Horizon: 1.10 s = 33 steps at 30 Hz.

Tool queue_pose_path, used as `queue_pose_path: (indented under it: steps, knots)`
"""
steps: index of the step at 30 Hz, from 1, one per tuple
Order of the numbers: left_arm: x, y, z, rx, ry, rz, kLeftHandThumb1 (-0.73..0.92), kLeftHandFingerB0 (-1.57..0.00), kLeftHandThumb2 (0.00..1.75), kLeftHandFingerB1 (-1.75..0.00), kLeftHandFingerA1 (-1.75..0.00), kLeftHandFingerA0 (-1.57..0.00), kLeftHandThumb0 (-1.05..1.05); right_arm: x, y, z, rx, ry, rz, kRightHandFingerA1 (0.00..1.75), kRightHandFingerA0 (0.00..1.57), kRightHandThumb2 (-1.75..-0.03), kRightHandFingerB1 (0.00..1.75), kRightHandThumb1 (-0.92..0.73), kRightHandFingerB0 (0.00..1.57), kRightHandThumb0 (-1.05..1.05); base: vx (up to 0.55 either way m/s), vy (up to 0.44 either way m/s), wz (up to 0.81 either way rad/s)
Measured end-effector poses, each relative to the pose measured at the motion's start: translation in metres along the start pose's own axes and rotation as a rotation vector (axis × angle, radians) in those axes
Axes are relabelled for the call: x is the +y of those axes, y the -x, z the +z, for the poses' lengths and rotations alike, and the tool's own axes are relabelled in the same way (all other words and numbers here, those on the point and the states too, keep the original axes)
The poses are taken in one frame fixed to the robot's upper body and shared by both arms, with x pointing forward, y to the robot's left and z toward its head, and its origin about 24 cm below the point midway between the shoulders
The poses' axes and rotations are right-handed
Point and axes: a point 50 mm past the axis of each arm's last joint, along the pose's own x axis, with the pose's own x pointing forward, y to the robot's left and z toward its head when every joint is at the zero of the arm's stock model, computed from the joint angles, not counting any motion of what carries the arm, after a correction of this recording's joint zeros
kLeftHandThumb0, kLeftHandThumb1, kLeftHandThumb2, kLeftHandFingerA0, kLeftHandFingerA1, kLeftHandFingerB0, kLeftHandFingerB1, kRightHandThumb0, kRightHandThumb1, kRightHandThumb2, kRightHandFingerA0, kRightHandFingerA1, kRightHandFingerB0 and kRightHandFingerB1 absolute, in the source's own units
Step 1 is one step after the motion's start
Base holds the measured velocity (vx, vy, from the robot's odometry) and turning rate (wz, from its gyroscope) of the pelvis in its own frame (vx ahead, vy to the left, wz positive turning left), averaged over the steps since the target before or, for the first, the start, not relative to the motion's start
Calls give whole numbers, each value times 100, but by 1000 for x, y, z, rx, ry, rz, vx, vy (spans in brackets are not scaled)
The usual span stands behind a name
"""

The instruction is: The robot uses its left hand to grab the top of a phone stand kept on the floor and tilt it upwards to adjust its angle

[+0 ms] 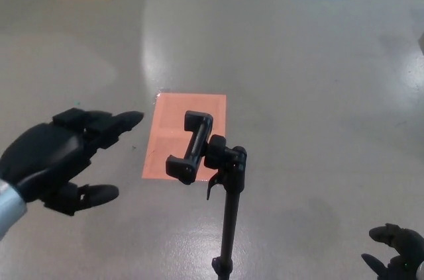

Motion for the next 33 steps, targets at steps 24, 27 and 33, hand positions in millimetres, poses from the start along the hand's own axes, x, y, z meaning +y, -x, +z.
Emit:
queue_pose_path:
  steps: [24,27,33]
  knots:
    - [29,-13,26,-124,-212,-3,61,0,96,-17,-36,-11,-79,-1,-1,0,14,9,15,34,22,-65,27,-84,18,-66,0,0,0]
    - [31,-13,25,-122,-223,1,61,0,95,-16,-38,-12,-81,0,-1,0,19,10,16,34,21,-66,27,-85,18,-66,0,0,0]
    - [37,-14,24,-116,-236,13,75,0,64,-16,-28,-18,-79,1,-1,-1,27,26,26,34,21,-65,27,-84,18,-66,0,0,0]
